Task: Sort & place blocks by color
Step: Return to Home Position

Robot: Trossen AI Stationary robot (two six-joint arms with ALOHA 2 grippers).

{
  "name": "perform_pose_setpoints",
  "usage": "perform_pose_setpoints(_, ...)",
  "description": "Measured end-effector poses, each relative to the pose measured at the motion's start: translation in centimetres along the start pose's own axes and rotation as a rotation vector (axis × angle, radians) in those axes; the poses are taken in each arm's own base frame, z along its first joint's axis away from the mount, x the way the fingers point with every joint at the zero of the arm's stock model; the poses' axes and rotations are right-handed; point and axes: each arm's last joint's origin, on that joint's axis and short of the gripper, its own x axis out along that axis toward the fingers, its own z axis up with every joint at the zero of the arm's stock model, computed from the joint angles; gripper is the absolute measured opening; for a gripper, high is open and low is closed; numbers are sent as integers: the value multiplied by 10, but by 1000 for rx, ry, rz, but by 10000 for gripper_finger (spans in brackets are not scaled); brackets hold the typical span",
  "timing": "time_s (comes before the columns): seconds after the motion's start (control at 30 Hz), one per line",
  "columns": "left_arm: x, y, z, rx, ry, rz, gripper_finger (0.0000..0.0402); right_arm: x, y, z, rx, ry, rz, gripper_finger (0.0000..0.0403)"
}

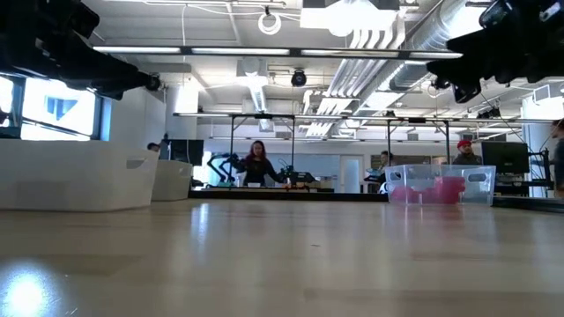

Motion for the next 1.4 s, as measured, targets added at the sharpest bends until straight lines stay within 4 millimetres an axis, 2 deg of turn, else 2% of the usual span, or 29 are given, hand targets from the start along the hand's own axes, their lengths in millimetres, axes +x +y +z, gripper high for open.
perform_pose_setpoints(0.27,0,0,0,13,4,2,188,-8,1,-11,-115,-30,84,209)
perform_pose_setpoints(0.43,0,0,-1,13,6,2,188,-9,0,-15,-144,0,74,209)
perform_pose_setpoints(0.77,0,0,-1,13,6,2,188,-10,-7,-22,-67,65,-117,209)
perform_pose_setpoints(1.0,0,0,-1,12,6,2,188,-12,-18,-30,75,132,-238,209)
perform_pose_setpoints(1.4,0,0,-1,11,6,2,188,-12,-21,-29,160,118,-267,209)
